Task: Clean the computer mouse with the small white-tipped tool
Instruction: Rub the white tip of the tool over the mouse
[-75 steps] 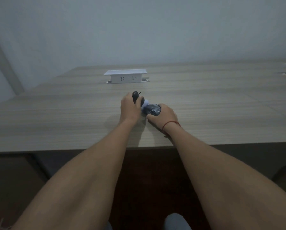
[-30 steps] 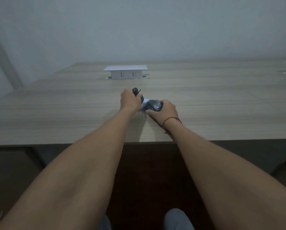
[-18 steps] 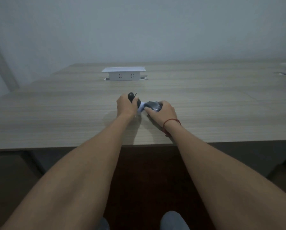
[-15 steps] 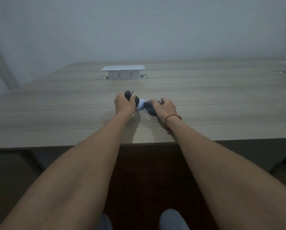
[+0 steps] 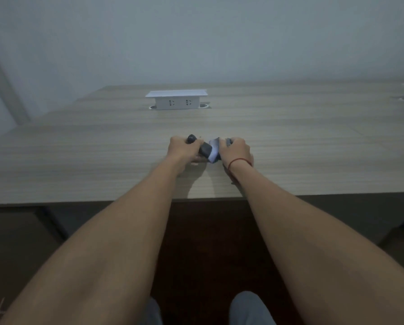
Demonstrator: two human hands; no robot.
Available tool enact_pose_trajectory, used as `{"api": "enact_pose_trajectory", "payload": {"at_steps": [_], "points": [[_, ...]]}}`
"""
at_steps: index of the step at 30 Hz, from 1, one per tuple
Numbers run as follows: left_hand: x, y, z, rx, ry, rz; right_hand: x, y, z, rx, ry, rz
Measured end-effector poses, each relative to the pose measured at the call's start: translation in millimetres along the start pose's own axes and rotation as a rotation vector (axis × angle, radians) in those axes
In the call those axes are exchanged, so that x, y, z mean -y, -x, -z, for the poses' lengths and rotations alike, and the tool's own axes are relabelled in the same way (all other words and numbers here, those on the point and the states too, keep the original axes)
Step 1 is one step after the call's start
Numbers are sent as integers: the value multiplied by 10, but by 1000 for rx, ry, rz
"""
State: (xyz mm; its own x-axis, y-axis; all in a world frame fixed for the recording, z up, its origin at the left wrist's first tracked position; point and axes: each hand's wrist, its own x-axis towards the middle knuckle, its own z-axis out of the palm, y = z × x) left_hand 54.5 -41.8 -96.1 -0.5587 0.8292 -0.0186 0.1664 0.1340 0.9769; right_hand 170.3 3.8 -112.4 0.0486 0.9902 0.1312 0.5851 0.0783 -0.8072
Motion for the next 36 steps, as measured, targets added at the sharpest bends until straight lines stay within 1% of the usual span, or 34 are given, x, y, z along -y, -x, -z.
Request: {"api": "enact_pose_trajectory", "payload": {"at_steps": [1,2,3,4,7,8,9,12,13,14,18,21,23,26,28,30,31,33,34,36], "points": [[-12,30,58,127,47,18,10,-6,2,0,12,-5],[-23,64,126,205,76,24,22,-2,0,6,24,-6],[-37,75,163,203,74,15,28,4,-1,12,36,1],[-42,43,166,139,70,0,33,15,-4,18,40,12],[-50,8,70,-134,-13,-15,21,42,-14,16,38,35],[-48,21,38,-169,-33,-13,12,38,-8,8,35,37],[-36,23,17,-128,-24,-13,3,26,6,0,31,32],[-29,93,67,165,90,0,-8,6,38,10,15,22],[-35,91,108,216,81,-9,-6,13,39,18,18,33],[-32,57,130,199,57,-28,-3,30,42,21,25,49],[-48,-73,92,-117,-87,-132,2,122,98,31,39,111],[-34,-23,75,-237,-191,-225,-26,161,130,73,83,146],[-54,12,111,-275,-192,-321,-40,171,98,96,154,170],[-185,23,137,-269,-148,-408,-29,175,94,98,198,182],[-242,5,121,-209,-218,-467,-30,193,131,128,165,193],[-194,-21,69,-115,-346,-435,-53,215,159,166,76,192],[-161,-34,54,-99,-402,-397,-68,215,161,177,36,190],[-138,-47,56,-119,-518,-367,-95,194,152,192,-9,188],[-155,-52,63,-129,-552,-387,-100,175,147,206,-27,184],[-215,-64,69,-133,-512,-452,-101,128,130,235,-43,180]]}}
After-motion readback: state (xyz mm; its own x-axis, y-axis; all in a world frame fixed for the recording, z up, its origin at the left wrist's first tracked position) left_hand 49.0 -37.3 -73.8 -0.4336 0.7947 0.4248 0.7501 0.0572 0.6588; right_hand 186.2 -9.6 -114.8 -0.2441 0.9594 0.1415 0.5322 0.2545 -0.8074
